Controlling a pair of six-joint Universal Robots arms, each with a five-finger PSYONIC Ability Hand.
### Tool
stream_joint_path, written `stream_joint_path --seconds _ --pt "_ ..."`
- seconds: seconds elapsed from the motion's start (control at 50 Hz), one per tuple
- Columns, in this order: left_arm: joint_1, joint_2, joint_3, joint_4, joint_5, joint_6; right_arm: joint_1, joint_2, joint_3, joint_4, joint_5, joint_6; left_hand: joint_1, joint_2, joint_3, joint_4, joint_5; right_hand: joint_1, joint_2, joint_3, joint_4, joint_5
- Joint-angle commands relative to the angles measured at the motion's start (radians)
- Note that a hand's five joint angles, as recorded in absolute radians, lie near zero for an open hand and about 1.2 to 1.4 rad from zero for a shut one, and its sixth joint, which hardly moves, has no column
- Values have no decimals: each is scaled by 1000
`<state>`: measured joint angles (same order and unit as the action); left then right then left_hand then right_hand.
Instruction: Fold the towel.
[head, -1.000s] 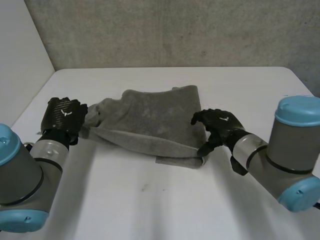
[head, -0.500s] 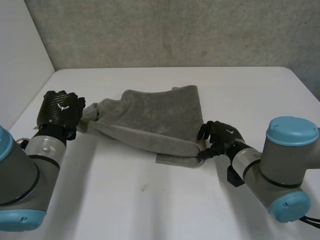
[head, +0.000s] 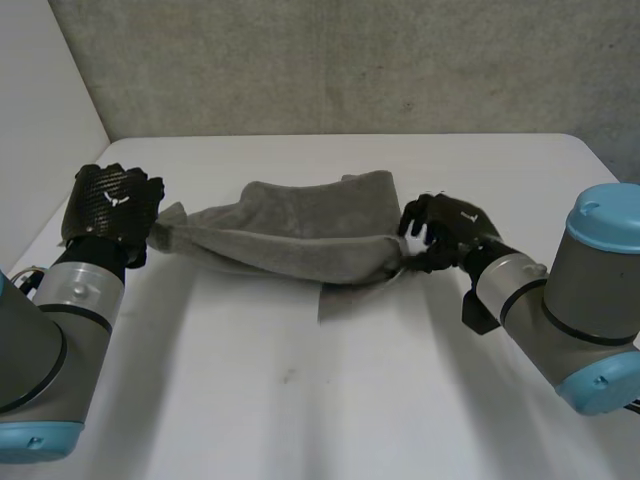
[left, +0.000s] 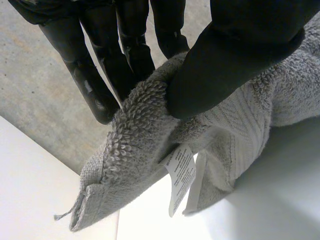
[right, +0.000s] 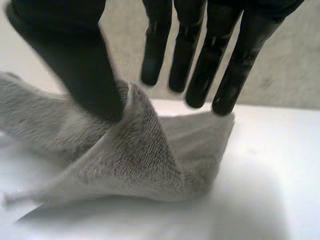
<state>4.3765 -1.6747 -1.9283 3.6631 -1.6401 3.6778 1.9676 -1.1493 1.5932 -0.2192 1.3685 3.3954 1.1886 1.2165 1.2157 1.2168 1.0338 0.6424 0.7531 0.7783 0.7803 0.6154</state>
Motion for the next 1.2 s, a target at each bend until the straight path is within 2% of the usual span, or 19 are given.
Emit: stream_joint_path --seconds 0.02,0.16,0.3,0.54,0.6,0.62,0.64,0.68,0.76,0.86,0.88,0.92,1.0,1.06,1.08,1.1,1.14,1.16,1.2 --pt "1 -11 -3 0 0 -21 7 45 16 72 -20 -4 208 180 181 179 188 -123 -233 -259 -261 -270" --pt "9 -13 -8 0 3 -21 10 65 44 35 -6 -4 208 180 181 179 188 -123 -234 -259 -261 -270" --pt "12 -13 -8 0 5 -21 36 100 62 -35 64 -4 208 180 181 179 188 -120 -231 -256 -258 -268" --pt "17 -14 -8 0 5 -21 71 177 36 -71 70 1 208 180 181 179 188 -79 -190 -215 -217 -226" --pt "17 -14 -8 0 5 -21 71 201 27 -104 83 1 208 180 181 179 188 80 -31 -56 -58 -68" --pt "17 -14 -8 0 5 -21 71 209 22 -118 93 -4 208 180 181 179 188 240 129 104 102 92" --pt "17 -14 -8 0 5 -21 71 209 22 -118 93 -4 208 180 181 179 188 241 130 105 103 94" --pt "15 -13 -9 0 3 -21 70 209 22 -144 124 -4 208 180 181 179 188 751 640 615 613 604" --pt "12 -13 -12 0 2 -21 57 172 34 -175 150 4 208 180 181 179 188 754 643 618 616 606" --pt "6 0 -12 -1 2 -21 42 -53 70 -209 135 -45 208 180 181 179 188 754 643 618 616 606" --pt "6 0 -12 -1 2 -21 42 -53 70 -209 135 -45 208 180 181 179 188 754 643 618 616 606" --pt "1 18 -12 -5 2 -16 13 -145 59 -178 89 -112 208 180 181 179 188 754 643 618 616 606" --pt "0 62 -14 -24 2 -18 2 -216 36 -77 14 -240 208 180 181 179 188 754 643 618 616 606" --pt "0 85 -14 -63 2 -19 1 -245 -21 102 -43 -431 208 180 181 179 188 754 643 618 616 606" --pt "0 89 -14 -84 5 -18 -1 -241 -45 189 -51 -517 208 180 181 179 188 754 643 618 616 606" --pt "0 89 -14 -84 5 -18 -1 -241 -45 190 -51 -518 208 180 181 179 188 754 643 618 616 606" --pt "1 86 -14 -126 19 -18 0 -209 -100 369 -43 -695 208 180 181 179 188 754 643 618 616 606" --pt "1 85 -14 -126 19 -18 1 -208 -101 370 -43 -696 208 180 181 179 188 754 643 618 616 606" --pt "3 70 -12 -164 42 -15 8 -158 -143 519 -13 -839 208 180 181 179 188 754 643 618 616 606"
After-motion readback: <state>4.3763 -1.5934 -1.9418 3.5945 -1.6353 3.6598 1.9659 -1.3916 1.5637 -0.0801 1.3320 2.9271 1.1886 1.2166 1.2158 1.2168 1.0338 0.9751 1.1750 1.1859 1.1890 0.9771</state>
